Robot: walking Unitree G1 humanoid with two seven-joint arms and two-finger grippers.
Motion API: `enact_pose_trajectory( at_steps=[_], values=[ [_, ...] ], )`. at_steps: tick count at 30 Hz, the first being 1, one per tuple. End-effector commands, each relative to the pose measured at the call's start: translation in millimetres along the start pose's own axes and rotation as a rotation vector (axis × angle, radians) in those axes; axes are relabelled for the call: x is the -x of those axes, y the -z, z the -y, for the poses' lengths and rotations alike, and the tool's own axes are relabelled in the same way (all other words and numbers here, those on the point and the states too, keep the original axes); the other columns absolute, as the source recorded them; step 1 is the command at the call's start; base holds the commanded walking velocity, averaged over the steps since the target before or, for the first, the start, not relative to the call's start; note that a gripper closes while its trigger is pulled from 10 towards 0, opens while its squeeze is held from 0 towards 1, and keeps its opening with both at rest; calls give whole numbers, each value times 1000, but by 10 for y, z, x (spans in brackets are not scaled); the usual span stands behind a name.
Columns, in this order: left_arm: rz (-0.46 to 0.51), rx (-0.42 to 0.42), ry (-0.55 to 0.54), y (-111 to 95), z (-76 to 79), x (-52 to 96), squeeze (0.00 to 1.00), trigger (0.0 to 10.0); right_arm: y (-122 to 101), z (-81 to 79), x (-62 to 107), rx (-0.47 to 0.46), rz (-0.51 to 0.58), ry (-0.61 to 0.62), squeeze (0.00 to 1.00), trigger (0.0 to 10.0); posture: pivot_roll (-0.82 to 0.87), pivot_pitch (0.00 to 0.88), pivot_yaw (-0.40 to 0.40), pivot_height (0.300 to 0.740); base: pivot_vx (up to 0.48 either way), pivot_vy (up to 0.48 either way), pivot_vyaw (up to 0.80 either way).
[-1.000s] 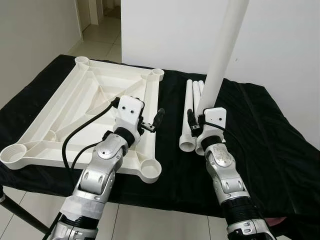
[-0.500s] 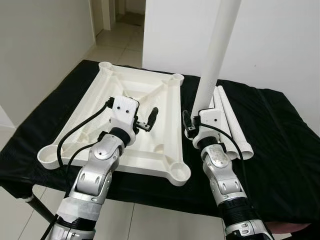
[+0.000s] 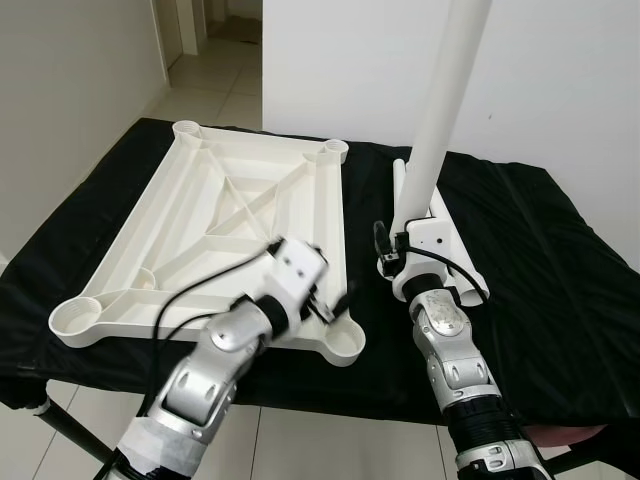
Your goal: Building children table
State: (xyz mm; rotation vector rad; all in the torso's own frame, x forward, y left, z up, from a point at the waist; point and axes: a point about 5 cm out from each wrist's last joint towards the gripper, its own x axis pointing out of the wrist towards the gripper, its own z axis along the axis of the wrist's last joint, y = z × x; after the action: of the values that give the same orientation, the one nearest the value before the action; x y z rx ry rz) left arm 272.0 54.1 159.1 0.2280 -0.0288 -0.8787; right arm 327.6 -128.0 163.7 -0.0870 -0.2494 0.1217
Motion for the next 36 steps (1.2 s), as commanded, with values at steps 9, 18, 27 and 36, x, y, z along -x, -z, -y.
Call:
enact_pose_trajectory(
  at_steps=[9, 18, 27, 36],
  values=[
    [-103, -21, 152, 137, 43, 151, 0, 10000, -10, 60, 19, 18, 8, 7, 0, 10000, 17, 0, -84, 740, 0, 0, 0],
    [-138, -10, 169, 176, -77, 306, 0, 10000, -21, 86, 31, 27, 13, 14, 0, 10000, 10, 0, -79, 740, 0, 0, 0],
    [-206, -41, 283, 237, -148, 518, 0, 10000, -13, 108, 41, 35, 8, 15, 0, 10000, 14, 0, -86, 740, 0, 0, 0],
    [-310, -62, 197, 367, -258, 442, 0, 10000, -14, 107, 37, 39, 8, 12, 0, 10000, 6, 0, -85, 740, 0, 0, 0]
  ],
)
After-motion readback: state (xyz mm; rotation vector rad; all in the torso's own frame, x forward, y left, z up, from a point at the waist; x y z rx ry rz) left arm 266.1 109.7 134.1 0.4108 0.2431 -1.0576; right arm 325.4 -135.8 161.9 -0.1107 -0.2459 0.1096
